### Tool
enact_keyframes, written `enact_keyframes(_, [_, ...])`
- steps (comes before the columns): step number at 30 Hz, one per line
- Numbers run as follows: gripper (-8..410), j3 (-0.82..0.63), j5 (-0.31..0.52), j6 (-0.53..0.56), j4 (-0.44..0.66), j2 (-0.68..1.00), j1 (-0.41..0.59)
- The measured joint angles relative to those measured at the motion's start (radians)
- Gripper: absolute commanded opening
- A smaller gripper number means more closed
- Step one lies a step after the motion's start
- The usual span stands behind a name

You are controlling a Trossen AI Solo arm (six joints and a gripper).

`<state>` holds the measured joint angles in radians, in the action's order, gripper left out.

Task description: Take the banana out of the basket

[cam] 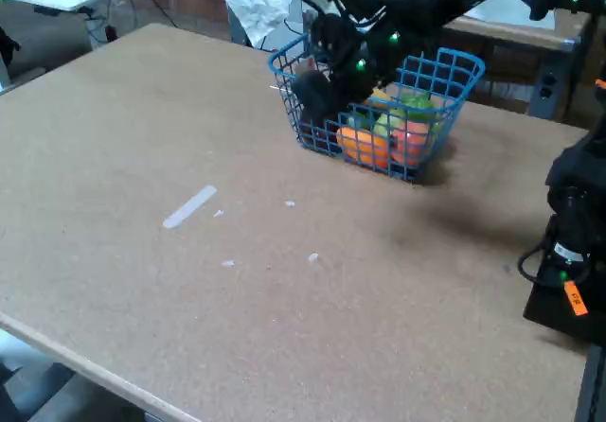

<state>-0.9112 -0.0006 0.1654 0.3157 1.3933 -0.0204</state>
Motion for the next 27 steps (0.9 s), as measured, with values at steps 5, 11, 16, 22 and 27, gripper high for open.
enact_keyframes(5, [220,-0.027,0.000,0.040,-0.013,-0.008,0.001])
enact_keyframes(11, [220,-0.077,0.000,0.043,-0.009,-0.013,0.002])
enact_keyframes(16, [220,-0.150,0.009,0.042,0.063,-0.015,0.018])
enact_keyframes(22, [220,-0.244,0.018,0.002,0.159,-0.015,0.063])
enact_keyframes(27, [225,-0.299,0.024,-0.058,0.208,-0.015,0.122])
